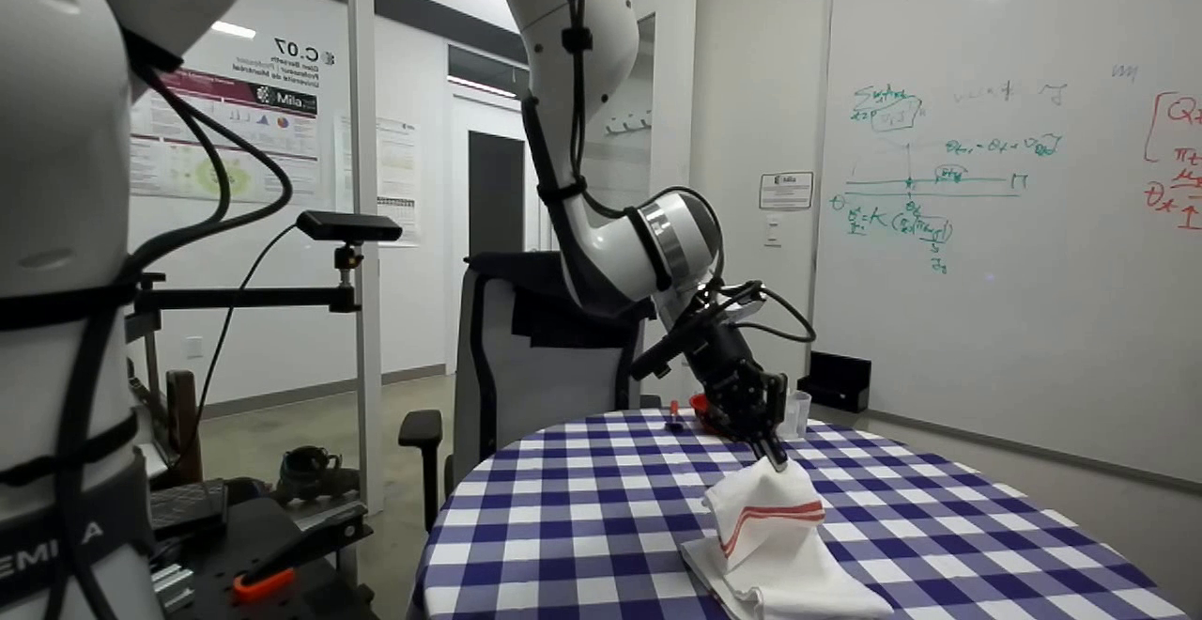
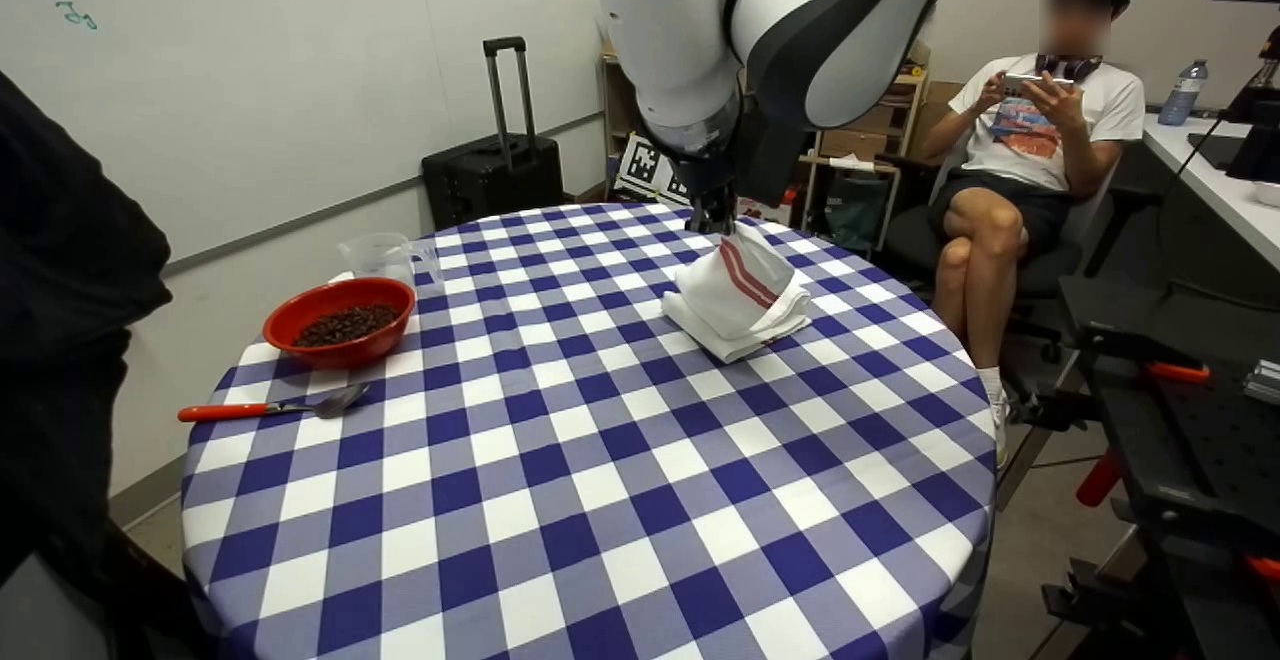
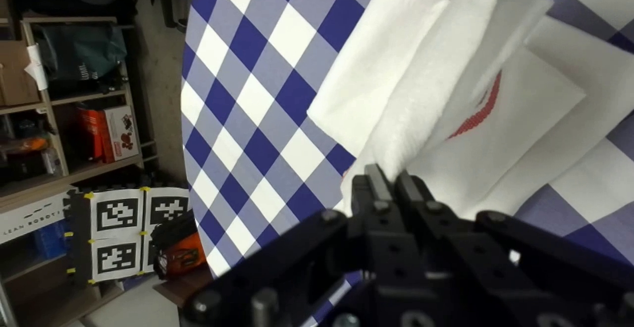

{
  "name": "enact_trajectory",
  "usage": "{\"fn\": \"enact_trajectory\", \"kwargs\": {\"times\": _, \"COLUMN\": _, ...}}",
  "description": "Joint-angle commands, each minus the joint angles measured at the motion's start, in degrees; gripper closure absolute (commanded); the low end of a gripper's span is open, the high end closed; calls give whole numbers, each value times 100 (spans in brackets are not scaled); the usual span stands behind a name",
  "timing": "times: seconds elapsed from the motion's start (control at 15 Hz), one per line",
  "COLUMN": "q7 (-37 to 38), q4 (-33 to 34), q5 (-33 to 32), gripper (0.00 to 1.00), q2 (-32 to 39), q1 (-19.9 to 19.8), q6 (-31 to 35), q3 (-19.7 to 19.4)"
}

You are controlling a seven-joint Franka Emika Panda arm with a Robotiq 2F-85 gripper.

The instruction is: Fold the towel on the table.

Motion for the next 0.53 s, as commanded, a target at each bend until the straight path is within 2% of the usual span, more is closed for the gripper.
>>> {"fn": "enact_trajectory", "kwargs": {"times": 0.0, "q7": 208, "q4": 241, "q5": -99, "gripper": 99, "q2": 218, "q1": 48, "q6": 71, "q3": -133}}
{"fn": "enact_trajectory", "kwargs": {"times": 0.47, "q7": 548, "q4": 153, "q5": 176, "gripper": 99, "q2": 279, "q1": 1, "q6": -27, "q3": -153}}
